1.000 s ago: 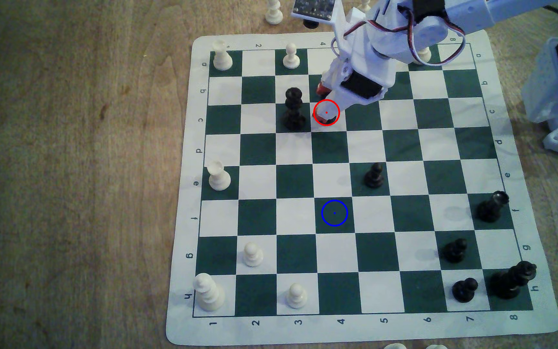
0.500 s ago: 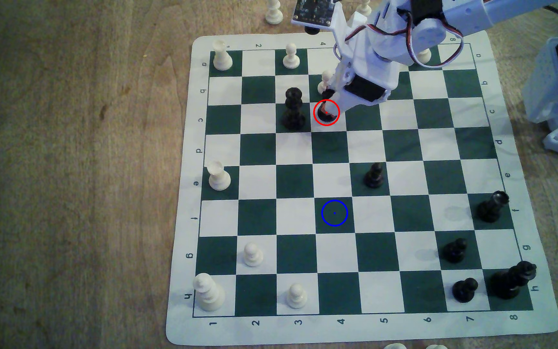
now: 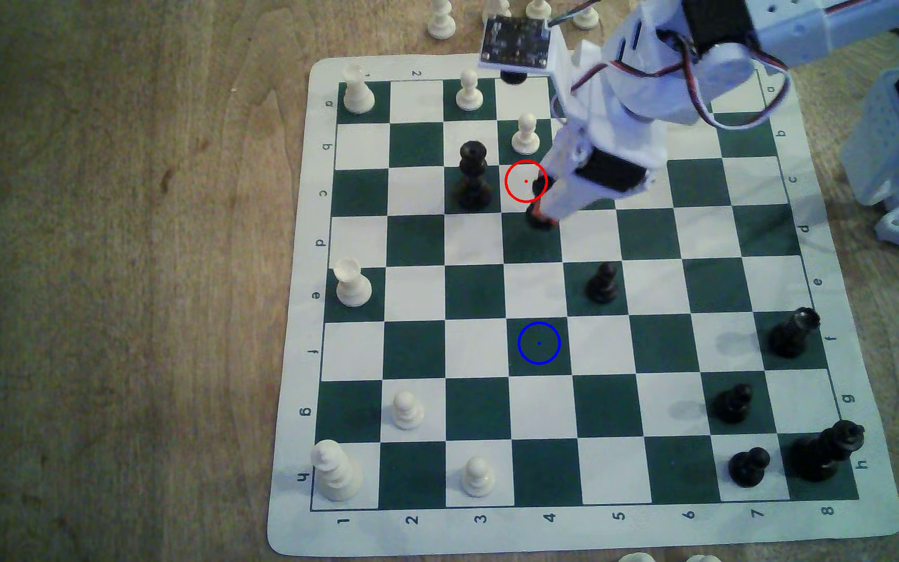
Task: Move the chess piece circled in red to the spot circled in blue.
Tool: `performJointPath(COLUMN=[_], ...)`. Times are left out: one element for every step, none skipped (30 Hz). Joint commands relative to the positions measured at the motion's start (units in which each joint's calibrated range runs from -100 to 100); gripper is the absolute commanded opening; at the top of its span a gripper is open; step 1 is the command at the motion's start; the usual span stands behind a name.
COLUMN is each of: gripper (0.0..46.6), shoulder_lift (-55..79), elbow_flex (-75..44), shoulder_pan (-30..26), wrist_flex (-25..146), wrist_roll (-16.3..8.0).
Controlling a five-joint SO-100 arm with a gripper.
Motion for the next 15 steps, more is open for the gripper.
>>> performJointPath(gripper=[0.3, 0.3, 0.3, 0.3, 0.3, 0.3, 0.3, 0.3, 0.3, 0.3, 0.3, 0.3, 0.3, 0.3, 0.3], shoulder_lift=[-4.2, -3.7, -3.0, -2.5, -2.0, -1.5, -0.6, -0.2, 0.2, 0.6, 0.8, 1.3, 1.5, 1.9, 2.1], elbow_flex=[-9.7, -10.4, -11.1, -11.1, -11.1, -11.0, -10.7, -10.5, -10.4, -10.4, -10.4, -10.4, -10.4, -10.4, -10.4], shoulder_pan=[-2.7, -3.3, -4.8, -5.7, -6.5, -7.4, -8.9, -9.8, -10.6, -11.3, -11.9, -12.9, -13.4, -13.8, -14.2], wrist_flex=[0.7, 0.7, 0.5, 0.5, 0.4, 0.3, -0.4, -0.8, -1.0, -1.2, -1.4, -1.9, -2.2, -2.5, -2.6], wrist_roll=[-1.4, -1.6, -2.4, -2.6, -2.6, -2.7, -2.9, -3.1, -3.2, -3.4, -3.7, -4.1, -4.2, -4.4, -4.5])
